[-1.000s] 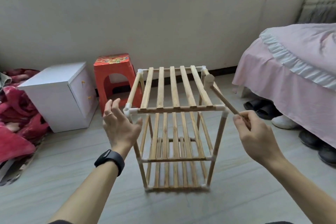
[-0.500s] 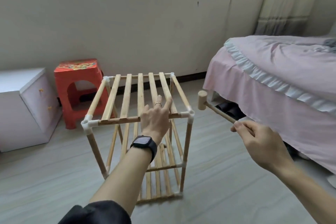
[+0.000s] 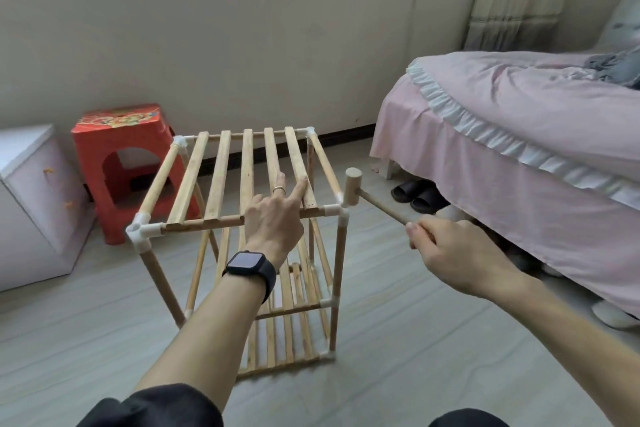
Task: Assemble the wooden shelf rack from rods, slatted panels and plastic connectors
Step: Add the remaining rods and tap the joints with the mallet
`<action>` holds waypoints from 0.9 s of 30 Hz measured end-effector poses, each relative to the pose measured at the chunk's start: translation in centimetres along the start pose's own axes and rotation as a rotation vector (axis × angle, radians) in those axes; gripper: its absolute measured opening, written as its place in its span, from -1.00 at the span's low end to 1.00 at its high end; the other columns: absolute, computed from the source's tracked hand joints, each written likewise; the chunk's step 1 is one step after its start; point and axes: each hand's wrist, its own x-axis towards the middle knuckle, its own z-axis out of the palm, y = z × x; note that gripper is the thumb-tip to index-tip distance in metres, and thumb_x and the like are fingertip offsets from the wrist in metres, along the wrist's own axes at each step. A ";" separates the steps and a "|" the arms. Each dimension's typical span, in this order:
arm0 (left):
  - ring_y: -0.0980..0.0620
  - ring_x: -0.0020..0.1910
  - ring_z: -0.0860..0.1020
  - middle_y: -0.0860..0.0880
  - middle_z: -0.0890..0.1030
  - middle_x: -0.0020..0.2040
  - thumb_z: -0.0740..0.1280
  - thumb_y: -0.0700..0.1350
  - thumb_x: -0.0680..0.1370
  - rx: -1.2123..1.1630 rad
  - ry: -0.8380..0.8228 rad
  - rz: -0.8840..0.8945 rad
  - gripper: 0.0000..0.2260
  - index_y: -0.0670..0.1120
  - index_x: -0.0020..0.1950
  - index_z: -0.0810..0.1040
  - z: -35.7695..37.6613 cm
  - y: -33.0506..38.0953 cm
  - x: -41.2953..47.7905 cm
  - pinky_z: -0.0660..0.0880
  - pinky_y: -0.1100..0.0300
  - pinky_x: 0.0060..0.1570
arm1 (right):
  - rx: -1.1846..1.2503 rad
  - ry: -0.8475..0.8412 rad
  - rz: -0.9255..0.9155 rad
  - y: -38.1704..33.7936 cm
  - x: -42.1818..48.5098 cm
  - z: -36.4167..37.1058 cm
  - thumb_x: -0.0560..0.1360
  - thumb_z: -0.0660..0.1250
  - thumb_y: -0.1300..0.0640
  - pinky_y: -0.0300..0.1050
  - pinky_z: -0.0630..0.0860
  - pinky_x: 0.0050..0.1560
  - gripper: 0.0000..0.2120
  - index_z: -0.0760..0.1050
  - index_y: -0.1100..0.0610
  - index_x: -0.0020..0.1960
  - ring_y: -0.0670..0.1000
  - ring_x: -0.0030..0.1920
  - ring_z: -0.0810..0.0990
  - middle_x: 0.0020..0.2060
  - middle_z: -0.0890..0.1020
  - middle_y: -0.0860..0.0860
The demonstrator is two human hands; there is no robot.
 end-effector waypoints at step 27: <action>0.00 0.63 -0.02 0.04 0.09 0.65 0.30 -0.17 0.57 -0.045 -0.166 0.213 -0.20 0.30 0.62 -0.09 -3.4 -9.2 -5.9 -0.05 -0.09 0.60 | 0.343 0.076 0.146 -2.2 2.4 4.3 0.65 0.20 -0.10 -0.12 0.37 -0.24 -0.64 0.61 -0.04 -0.23 -0.08 -0.21 0.57 -0.42 0.61 -0.10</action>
